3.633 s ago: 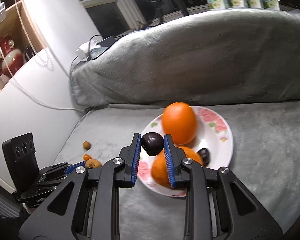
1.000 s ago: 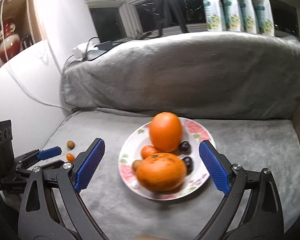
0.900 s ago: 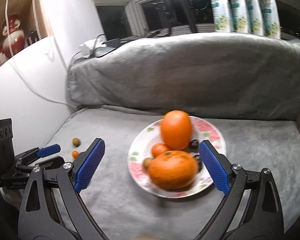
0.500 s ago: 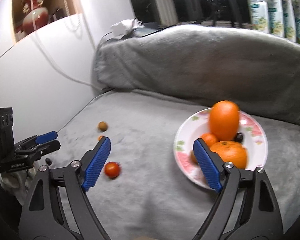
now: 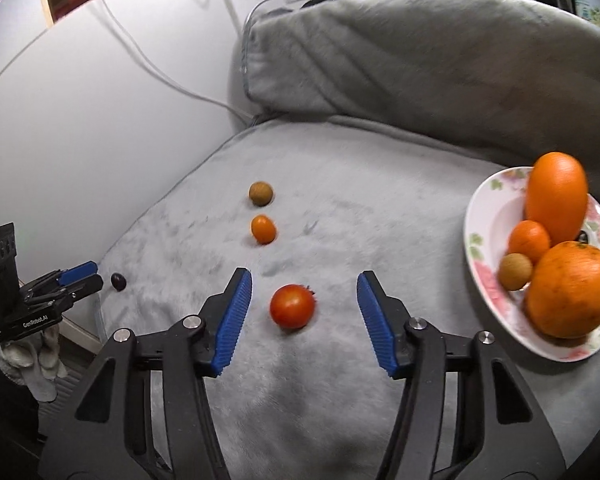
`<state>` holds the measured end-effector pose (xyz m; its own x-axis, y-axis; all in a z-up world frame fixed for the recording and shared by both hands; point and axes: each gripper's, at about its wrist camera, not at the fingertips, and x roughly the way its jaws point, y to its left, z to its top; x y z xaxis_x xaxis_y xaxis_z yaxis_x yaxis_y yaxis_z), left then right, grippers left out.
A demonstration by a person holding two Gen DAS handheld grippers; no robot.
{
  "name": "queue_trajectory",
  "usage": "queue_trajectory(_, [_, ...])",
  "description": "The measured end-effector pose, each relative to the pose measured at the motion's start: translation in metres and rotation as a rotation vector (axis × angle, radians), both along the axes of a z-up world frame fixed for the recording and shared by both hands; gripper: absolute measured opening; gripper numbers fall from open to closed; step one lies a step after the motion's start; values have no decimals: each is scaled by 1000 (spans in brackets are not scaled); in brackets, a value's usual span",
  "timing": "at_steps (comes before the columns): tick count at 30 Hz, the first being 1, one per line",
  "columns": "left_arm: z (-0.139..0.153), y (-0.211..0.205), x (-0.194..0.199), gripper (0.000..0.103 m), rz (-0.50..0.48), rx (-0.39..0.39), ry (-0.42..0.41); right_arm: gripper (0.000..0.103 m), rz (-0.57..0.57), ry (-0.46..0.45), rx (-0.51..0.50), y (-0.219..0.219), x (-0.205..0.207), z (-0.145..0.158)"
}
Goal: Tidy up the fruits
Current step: 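Move the right gripper to the red tomato while the left gripper approaches another dark plum, then close the right gripper on the red tomato while the left gripper closes on the plum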
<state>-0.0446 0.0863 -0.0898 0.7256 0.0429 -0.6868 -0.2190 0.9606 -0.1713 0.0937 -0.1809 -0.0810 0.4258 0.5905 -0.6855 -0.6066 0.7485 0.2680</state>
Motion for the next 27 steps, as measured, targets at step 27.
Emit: queue_trajectory(27, [-25, 20, 4, 47, 23, -44, 43, 52, 22, 5, -106, 27, -2, -19])
